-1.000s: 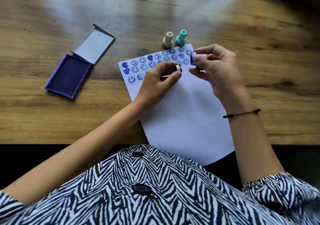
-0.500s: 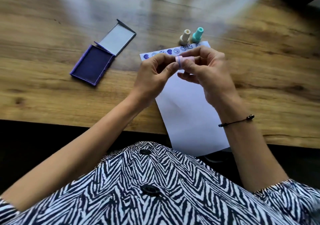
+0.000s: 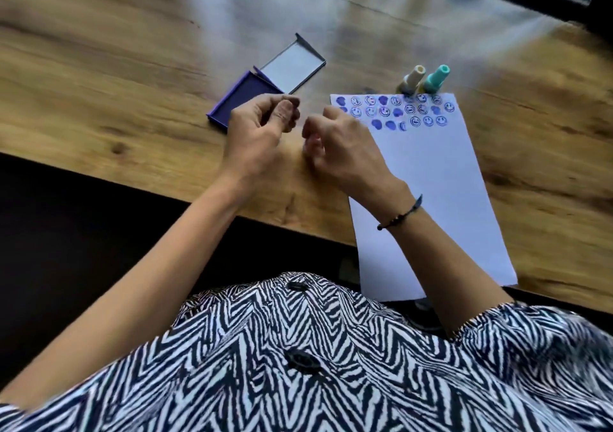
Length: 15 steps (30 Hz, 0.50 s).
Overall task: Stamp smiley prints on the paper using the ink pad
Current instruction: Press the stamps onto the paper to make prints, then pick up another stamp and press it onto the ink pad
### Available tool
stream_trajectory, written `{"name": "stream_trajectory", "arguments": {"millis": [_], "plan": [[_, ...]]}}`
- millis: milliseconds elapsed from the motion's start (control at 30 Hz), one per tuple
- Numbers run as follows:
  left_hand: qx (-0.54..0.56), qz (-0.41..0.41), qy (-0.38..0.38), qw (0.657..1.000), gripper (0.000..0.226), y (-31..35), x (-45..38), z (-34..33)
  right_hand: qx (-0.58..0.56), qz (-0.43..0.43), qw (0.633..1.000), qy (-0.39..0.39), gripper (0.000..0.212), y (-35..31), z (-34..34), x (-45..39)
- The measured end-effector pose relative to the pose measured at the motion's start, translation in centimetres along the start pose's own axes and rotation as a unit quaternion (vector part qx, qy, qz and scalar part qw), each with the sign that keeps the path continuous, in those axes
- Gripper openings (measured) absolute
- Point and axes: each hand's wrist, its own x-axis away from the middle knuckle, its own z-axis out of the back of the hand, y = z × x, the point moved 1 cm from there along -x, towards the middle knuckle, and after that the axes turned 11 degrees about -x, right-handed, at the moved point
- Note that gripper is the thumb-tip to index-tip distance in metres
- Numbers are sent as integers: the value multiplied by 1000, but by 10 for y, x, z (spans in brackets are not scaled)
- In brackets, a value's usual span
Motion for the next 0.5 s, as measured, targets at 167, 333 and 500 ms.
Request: {"name": "stream_trajectory", "arguments": {"millis": [167,333,500], "plan": [[33,21,6,999,13,-1,4,-7,-27,-5,999,-18,25,7,16,-3],[55,19,10,998,14,4,5,-10,85,-102,983,123,31,74,82,-50],[56,18,4,998,17,11,8,-15,219,-142,965,8,30,120,82,-77]]}}
